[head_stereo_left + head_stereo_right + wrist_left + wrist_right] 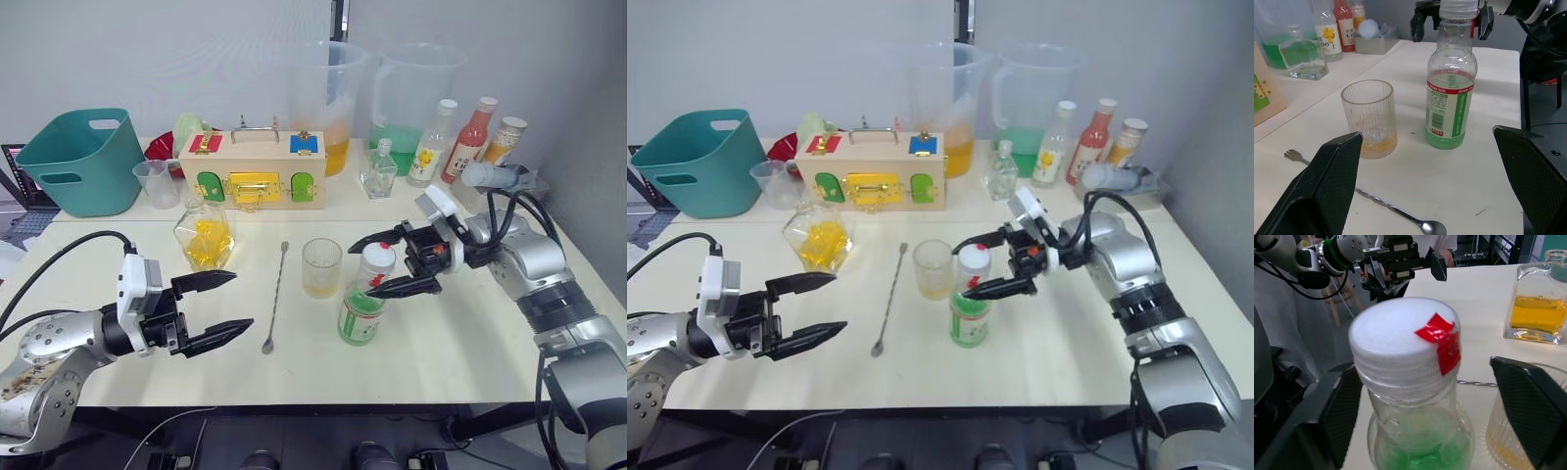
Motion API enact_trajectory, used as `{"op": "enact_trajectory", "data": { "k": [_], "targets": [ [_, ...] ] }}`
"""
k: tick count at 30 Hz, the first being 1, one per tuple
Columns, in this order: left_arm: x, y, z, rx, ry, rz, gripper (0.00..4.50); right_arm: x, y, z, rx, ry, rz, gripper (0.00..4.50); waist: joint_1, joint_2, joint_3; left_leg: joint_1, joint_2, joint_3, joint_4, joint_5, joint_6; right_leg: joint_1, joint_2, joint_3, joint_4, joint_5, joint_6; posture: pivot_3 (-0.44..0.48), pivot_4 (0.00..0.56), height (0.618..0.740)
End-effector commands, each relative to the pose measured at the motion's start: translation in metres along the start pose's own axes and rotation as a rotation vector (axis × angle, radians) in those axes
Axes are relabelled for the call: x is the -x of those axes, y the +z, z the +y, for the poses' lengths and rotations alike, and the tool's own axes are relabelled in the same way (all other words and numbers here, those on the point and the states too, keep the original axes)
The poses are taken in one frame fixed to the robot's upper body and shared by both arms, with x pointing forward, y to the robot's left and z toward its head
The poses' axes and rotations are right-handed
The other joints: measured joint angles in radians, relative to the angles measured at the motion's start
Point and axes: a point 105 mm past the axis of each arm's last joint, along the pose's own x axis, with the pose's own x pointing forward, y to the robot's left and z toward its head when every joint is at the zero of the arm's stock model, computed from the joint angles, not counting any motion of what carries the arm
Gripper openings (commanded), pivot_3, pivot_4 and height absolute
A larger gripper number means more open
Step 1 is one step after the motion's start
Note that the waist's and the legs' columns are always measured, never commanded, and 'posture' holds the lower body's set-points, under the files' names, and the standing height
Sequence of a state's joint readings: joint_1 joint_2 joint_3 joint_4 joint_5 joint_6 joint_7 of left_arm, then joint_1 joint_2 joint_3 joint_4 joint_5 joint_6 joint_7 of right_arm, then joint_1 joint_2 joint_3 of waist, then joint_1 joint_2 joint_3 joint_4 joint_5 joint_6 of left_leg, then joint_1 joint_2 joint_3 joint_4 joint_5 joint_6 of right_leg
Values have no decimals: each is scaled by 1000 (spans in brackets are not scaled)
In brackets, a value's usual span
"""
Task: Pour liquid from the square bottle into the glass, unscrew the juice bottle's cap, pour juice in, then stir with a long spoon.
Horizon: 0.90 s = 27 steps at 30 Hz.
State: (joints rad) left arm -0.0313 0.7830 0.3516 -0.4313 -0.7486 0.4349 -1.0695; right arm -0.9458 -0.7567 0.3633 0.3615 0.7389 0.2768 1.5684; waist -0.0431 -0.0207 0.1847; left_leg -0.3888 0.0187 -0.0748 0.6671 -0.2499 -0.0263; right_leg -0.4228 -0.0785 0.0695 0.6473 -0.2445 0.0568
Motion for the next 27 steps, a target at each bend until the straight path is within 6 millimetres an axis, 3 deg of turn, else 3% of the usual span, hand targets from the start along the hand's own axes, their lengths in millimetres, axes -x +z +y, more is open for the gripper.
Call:
{"op": "enact_trajectory", "data": {
  "k": [1, 5, 9, 16, 20, 27],
  "targets": [
    [0, 11, -3, -40, -4, -16, 4500, 0, 9, 11, 23, 77, -17, 2882, 0, 0, 0, 0, 0, 0, 0, 0, 0, 0, 0, 0, 0, 0, 0, 0, 150, 731],
    [-2, 11, -4, -36, -12, -19, 4500, 3, 8, 16, 17, 72, -19, 1677, 0, 0, 0, 0, 0, 0, 0, 0, 0, 0, 0, 0, 0, 0, 0, 0, 150, 731],
    [-4, 11, -4, -29, -32, -24, 4500, 9, 12, 24, 9, 42, -46, 1673, 5, 0, 0, 0, 0, 0, 0, 0, 0, 0, 0, 0, 0, 0, 0, 0, 150, 731],
    [-18, 9, 1, -4, -113, -61, 4500, 11, 18, 43, 9, -186, -89, 1673, 14, 0, 0, -1, 0, 0, 0, 0, 0, 0, 0, 0, 0, 0, 0, 0, 150, 731],
    [-32, 6, 6, 32, -191, -95, 4500, 7, 20, 46, 10, -447, -93, 1673, 10, 0, 0, -1, 0, 0, 0, 0, 0, 0, 1, 0, 0, 0, 0, 0, 150, 731],
    [-52, 2, 11, 45, -288, -114, 4500, -5, 27, 58, 15, -678, -131, 1673, 10, 0, 0, -1, 0, -1, 0, 0, 0, 0, 1, 0, 0, 0, 0, 0, 150, 731]
  ]
}}
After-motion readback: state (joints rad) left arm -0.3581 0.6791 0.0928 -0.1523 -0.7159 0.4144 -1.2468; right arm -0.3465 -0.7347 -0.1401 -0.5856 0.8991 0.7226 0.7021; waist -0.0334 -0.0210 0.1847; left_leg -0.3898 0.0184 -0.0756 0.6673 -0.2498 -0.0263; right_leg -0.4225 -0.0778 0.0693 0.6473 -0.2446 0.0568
